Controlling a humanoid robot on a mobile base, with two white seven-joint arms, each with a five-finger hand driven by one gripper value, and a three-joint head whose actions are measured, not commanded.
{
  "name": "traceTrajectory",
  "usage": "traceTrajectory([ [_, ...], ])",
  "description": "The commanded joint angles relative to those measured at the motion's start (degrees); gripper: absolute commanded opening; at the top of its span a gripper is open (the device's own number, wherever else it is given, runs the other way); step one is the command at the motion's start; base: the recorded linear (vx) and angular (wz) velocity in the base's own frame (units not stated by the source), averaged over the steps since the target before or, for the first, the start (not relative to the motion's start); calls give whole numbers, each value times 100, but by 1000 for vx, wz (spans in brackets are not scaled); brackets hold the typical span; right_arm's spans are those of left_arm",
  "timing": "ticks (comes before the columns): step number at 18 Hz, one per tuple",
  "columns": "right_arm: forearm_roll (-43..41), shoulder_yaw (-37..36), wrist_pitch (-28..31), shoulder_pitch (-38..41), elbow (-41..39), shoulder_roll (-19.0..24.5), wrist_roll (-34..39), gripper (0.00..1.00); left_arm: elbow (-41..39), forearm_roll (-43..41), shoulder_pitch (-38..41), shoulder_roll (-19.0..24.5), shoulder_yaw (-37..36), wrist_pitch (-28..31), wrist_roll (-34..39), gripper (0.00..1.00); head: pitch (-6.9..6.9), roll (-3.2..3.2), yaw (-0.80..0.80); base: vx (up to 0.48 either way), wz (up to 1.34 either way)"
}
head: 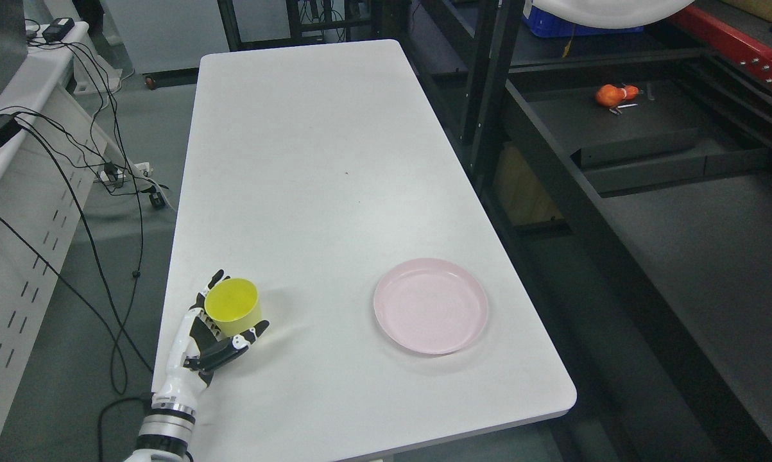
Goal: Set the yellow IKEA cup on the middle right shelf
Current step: 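Close the left hand around the yellow cup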
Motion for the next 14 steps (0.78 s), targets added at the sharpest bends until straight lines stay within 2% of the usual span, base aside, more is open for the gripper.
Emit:
traceTrajectory([
  [1, -141, 97, 4, 79, 0, -100, 5, 99, 429, -141, -238, 167, -120, 213, -88, 85, 0, 0, 0, 0, 0],
  [7, -141, 97, 4, 79, 0, -100, 5, 99, 456, -106, -238, 100, 318, 222, -70, 28, 0, 0, 0, 0, 0],
  [10, -141, 97, 4, 79, 0, -100, 5, 99, 377, 78, -238, 100, 539, 56, -53, 3, 0, 0, 0, -1, -7],
  [11, -141, 97, 4, 79, 0, -100, 5, 99, 290, 236, -238, 100, 539, -41, -44, 0, 0, 0, 0, -3, -24],
  [14, -141, 97, 4, 79, 0, -100, 5, 99, -385, 544, -186, 100, 566, -112, -53, 0, 0, 0, 0, -1, -8],
])
